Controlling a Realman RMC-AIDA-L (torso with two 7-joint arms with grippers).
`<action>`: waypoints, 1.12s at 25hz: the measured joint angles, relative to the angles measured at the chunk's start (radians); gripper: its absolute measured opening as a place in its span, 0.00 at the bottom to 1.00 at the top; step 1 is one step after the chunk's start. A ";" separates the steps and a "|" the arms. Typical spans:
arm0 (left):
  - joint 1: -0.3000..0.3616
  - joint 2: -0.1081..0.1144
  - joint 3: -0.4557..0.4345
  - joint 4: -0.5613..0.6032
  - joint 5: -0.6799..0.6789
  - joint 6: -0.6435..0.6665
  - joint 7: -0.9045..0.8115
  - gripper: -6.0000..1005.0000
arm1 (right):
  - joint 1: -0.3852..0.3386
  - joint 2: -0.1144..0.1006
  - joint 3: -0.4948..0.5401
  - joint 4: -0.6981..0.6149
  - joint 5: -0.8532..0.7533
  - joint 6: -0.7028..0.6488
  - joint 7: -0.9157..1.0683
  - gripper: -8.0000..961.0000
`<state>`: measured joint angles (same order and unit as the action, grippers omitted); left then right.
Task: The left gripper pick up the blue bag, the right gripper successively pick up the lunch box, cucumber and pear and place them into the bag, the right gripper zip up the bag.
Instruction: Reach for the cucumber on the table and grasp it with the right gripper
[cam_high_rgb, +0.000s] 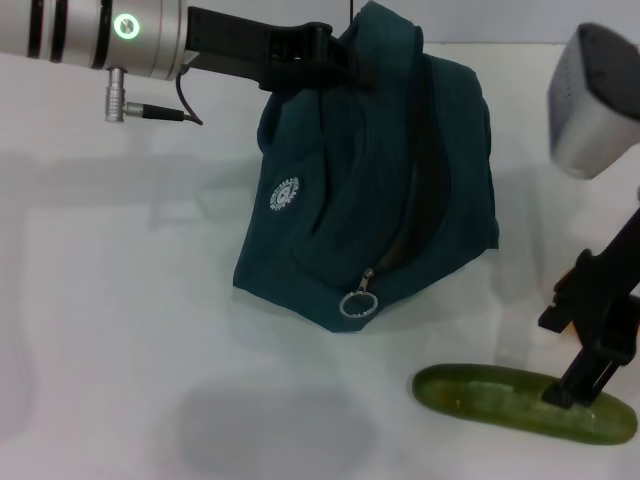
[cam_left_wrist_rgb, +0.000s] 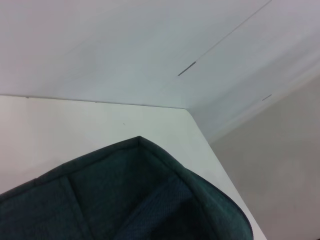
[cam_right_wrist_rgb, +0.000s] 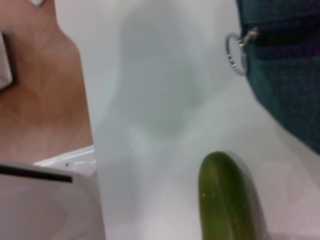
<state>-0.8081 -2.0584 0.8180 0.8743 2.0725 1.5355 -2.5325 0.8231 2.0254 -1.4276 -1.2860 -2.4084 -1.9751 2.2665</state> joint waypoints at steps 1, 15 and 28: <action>0.000 0.000 0.000 0.000 0.000 0.000 0.000 0.07 | 0.001 0.001 -0.023 0.002 0.004 0.009 0.001 0.90; -0.003 -0.001 0.000 0.000 -0.002 0.000 0.013 0.07 | 0.025 0.002 -0.305 0.049 -0.001 0.155 0.023 0.85; 0.004 -0.003 -0.002 0.000 -0.002 0.000 0.023 0.07 | 0.038 0.003 -0.447 0.065 0.002 0.237 0.034 0.80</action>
<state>-0.8040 -2.0617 0.8160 0.8743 2.0707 1.5355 -2.5096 0.8616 2.0279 -1.8749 -1.2207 -2.4064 -1.7385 2.3004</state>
